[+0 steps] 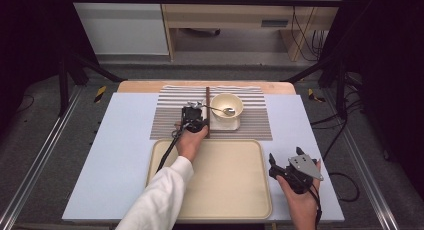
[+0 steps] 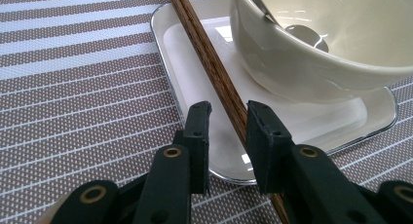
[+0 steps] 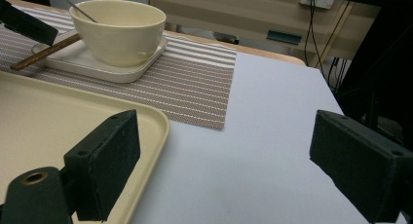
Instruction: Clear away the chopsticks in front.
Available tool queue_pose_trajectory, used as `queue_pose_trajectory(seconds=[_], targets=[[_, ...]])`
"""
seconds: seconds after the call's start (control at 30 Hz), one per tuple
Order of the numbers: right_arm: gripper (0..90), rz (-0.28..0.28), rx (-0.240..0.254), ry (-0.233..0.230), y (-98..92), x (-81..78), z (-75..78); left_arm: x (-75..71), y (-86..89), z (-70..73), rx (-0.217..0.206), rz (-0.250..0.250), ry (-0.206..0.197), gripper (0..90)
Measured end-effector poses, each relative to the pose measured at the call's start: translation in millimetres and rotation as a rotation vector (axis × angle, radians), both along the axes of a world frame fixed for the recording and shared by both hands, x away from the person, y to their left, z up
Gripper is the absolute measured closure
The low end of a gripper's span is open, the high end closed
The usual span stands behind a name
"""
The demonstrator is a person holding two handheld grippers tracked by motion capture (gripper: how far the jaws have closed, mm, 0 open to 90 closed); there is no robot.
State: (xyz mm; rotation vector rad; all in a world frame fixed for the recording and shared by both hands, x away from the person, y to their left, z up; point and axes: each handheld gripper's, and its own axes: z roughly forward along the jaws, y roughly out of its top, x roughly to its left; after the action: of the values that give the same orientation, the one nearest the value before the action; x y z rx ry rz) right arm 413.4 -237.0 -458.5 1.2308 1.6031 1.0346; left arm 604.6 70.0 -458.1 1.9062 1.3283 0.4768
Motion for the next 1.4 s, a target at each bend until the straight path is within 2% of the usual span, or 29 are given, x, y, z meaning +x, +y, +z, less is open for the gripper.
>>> queue_pose_trajectory(seconds=[0.17, 0.23, 0.3, 0.7, 1.0, 1.07, 1.4], targets=[[11.4, 0.000, 0.000, 0.002, 0.0, 0.0, -0.1, 0.0, -1.9, -0.2, -0.007, -0.002, 0.007, 71.2], [11.4, 0.000, -0.002, 0.001, 0.0, 0.2, -0.2, -0.4, -2.6, 0.3, -0.026, 0.000, 0.013, 71.2], [11.4, 0.001, -0.001, 0.004, 0.4, 0.1, -0.2, -0.3, -4.2, 1.0, -0.014, -0.003, 0.014, 71.9], [11.5, 0.003, -0.003, 0.003, 0.8, 0.3, -0.4, 1.8, -3.1, -1.6, -0.017, 0.009, 0.021, 72.8], [11.6, 0.003, -0.001, 0.005, 1.0, 0.0, -0.2, 3.4, -3.5, -4.5, -0.028, 0.017, 0.039, 73.2], [11.7, 0.004, -0.001, 0.005, 1.0, 0.2, -0.3, 3.9, -3.4, -5.2, -0.047, 0.023, 0.047, 73.8], [11.8, 0.007, -0.003, 0.006, 1.3, 0.4, -0.5, 4.6, -3.6, -6.8, -0.058, 0.026, 0.058, 75.7]])
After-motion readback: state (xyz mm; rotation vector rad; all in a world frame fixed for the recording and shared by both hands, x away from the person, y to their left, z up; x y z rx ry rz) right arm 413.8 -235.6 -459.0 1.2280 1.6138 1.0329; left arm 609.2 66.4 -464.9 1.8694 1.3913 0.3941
